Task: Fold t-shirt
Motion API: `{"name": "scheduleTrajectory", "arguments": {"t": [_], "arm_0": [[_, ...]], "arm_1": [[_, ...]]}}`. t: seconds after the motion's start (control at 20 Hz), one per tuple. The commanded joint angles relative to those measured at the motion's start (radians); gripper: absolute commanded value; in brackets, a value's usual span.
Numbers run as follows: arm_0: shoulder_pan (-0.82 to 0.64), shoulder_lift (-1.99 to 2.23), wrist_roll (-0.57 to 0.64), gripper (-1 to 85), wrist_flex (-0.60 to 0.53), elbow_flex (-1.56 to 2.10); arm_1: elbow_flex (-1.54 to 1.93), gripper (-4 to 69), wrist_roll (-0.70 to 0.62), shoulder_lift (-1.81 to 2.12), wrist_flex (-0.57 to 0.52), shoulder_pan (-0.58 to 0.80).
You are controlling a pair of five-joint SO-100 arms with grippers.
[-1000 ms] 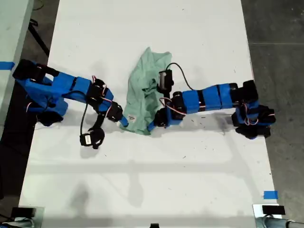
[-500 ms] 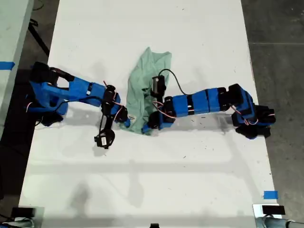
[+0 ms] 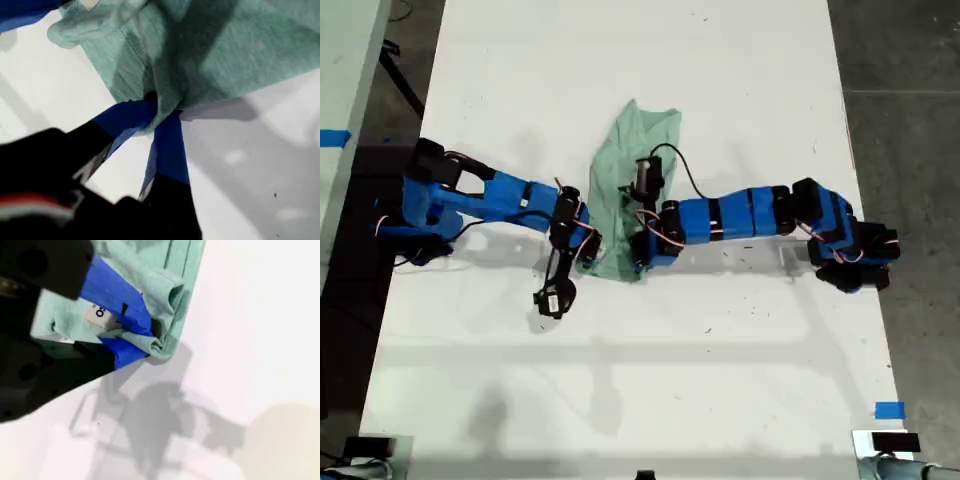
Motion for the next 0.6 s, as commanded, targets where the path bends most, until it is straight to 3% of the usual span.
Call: {"name": "scheduleTrajectory", "arguments": {"t": [0.0,0.35,0.55], "arm_0": [[0.023,-0.031,0.011,-0.1,0.100,-0.124],[0.198,-0.052,-0.040,-0.1,0.247,-0.356],[0.296,-0.049,-0.092,-0.1,0.275,-0.428]], "arm_1": [[-0.044,-1.0,-0.025,0.006,0.057,-0.015],[-0.061,-1.0,-0.003,0.097,0.064,-0.164],[-0.092,-1.0,0.031,0.114,0.061,-0.247]]}}
